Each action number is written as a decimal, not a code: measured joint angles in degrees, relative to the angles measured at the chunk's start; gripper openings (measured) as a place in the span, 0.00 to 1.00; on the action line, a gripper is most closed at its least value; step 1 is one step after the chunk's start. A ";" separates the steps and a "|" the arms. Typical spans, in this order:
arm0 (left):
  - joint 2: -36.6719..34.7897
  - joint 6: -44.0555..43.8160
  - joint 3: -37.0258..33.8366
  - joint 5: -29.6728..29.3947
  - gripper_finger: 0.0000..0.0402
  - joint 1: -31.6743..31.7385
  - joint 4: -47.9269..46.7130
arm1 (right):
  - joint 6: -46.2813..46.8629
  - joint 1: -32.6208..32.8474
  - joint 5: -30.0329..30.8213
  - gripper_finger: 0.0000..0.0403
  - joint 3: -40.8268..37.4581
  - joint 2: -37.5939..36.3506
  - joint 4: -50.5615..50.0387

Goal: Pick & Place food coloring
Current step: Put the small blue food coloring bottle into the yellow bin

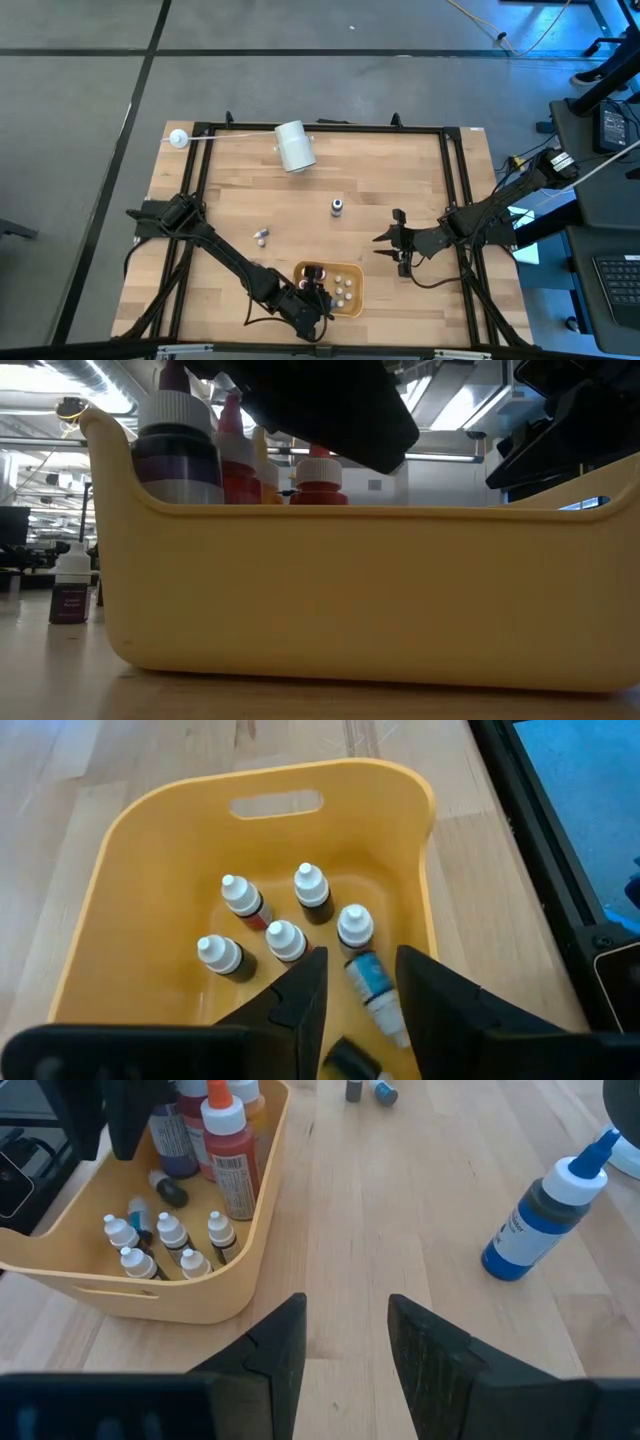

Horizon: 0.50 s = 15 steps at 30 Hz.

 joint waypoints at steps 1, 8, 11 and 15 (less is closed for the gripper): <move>0.00 0.00 0.00 0.00 0.30 0.00 0.02 | 0.01 0.01 0.00 0.36 0.00 0.00 0.00; -2.94 0.02 0.00 -0.52 0.33 0.00 0.05 | -0.17 0.01 0.00 0.36 0.00 0.00 0.91; -6.14 0.06 0.00 -2.01 0.33 0.00 0.04 | -0.27 0.01 0.00 0.36 0.00 0.00 0.85; -10.96 2.06 0.02 -2.86 0.32 0.02 -0.33 | -0.11 0.00 0.00 0.36 0.00 0.00 0.81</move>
